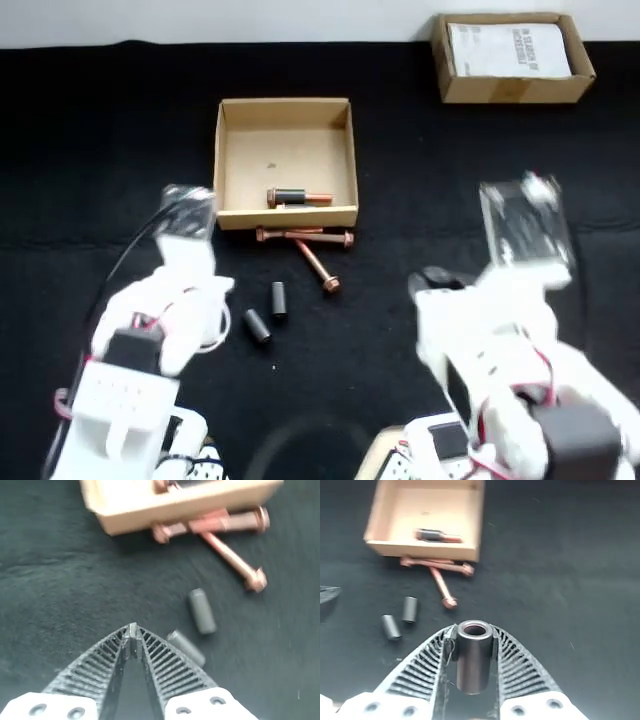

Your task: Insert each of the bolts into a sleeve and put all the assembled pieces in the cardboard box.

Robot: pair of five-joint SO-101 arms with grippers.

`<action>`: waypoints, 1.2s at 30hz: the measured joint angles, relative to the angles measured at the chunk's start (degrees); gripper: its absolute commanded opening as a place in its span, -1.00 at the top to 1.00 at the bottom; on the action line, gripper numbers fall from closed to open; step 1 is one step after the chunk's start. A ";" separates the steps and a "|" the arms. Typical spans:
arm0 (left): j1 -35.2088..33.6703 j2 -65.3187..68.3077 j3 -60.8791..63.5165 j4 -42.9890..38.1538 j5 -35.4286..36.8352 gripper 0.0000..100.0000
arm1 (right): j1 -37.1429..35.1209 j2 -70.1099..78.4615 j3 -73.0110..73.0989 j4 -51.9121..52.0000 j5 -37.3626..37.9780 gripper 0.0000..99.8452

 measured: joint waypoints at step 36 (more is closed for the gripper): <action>18.02 82.55 -77.98 34.37 -86.15 0.65 | 59.78 -38.15 70.42 -46.07 32.88 0.98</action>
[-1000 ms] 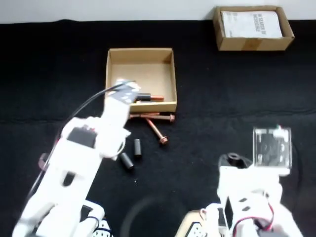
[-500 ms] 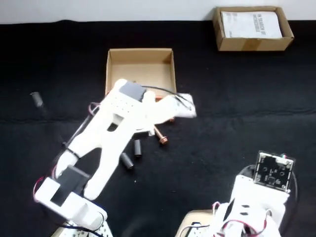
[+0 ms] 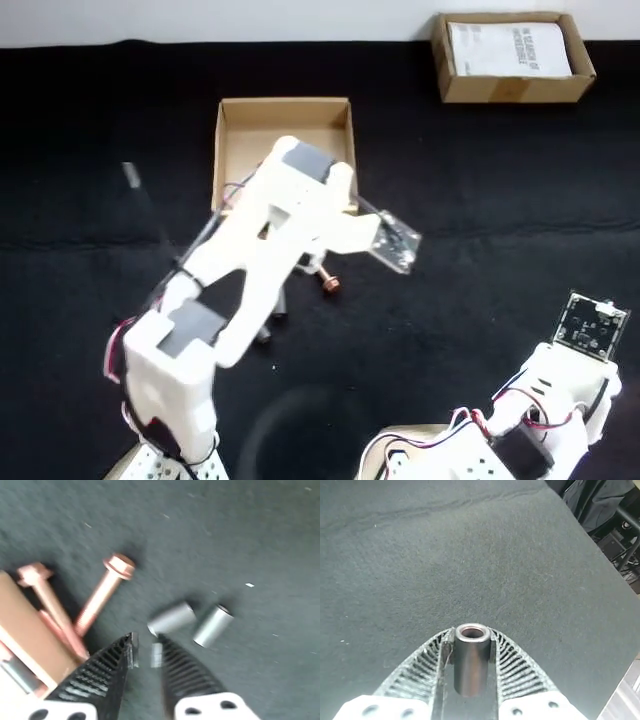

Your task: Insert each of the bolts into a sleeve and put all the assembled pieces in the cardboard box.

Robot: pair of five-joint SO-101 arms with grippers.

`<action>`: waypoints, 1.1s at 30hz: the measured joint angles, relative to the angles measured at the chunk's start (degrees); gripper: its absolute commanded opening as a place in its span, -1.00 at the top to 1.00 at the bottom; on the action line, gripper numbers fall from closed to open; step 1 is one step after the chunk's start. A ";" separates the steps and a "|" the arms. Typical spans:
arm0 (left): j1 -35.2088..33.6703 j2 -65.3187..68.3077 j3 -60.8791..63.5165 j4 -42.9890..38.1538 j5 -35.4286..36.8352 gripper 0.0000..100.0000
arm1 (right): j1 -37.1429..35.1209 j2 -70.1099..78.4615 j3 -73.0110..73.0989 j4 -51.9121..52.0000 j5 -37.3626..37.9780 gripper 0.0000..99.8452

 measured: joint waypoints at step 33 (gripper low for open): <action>5.36 30.77 -28.48 3.87 0.00 0.99 | 0.26 0.00 5.63 -6.15 1.32 0.98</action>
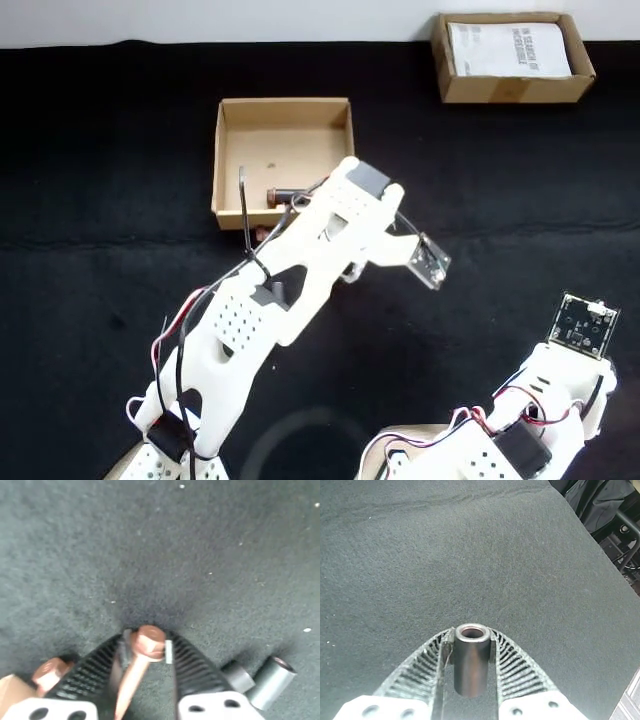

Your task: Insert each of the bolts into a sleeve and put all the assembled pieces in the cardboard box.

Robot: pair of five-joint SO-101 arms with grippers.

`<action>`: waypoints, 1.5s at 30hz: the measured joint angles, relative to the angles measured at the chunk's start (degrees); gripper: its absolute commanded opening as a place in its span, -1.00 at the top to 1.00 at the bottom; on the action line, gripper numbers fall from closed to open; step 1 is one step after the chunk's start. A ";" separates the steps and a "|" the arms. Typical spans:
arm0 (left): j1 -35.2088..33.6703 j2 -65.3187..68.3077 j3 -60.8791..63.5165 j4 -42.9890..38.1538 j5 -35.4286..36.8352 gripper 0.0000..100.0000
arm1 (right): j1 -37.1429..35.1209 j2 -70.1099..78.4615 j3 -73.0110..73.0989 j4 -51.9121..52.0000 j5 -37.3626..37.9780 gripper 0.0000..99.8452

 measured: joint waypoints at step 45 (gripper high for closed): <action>7.74 -2.37 -10.02 -1.23 18.55 0.62 | -0.44 0.00 1.23 -4.13 -3.87 0.98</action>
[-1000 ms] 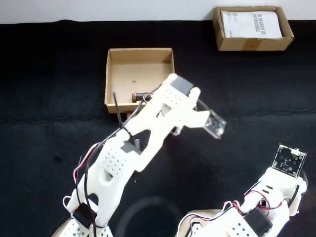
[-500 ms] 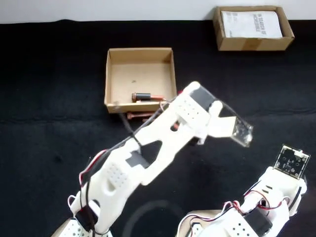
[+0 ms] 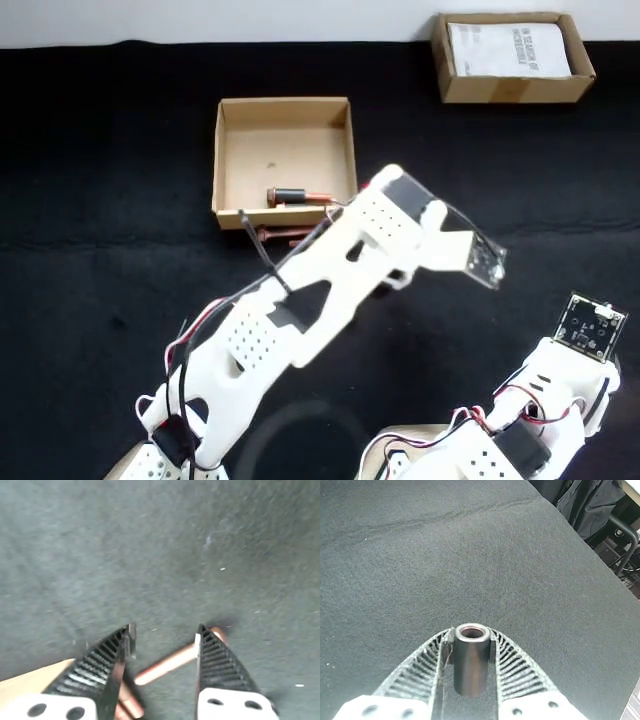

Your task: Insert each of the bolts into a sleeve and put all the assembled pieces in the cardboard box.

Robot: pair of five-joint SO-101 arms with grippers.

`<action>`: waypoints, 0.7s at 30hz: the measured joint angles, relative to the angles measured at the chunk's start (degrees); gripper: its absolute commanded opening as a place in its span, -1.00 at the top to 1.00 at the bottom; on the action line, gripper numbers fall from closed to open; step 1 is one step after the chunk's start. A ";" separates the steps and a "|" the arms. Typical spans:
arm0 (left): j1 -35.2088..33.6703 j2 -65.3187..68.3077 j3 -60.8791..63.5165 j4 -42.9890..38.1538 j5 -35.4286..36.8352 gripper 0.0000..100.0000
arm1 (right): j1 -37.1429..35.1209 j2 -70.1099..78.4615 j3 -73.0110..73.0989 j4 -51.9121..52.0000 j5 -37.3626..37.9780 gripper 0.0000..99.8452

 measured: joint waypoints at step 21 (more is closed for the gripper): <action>-7.74 -0.88 12.57 1.05 -18.37 0.62 | 0.00 0.00 0.35 0.00 0.00 0.98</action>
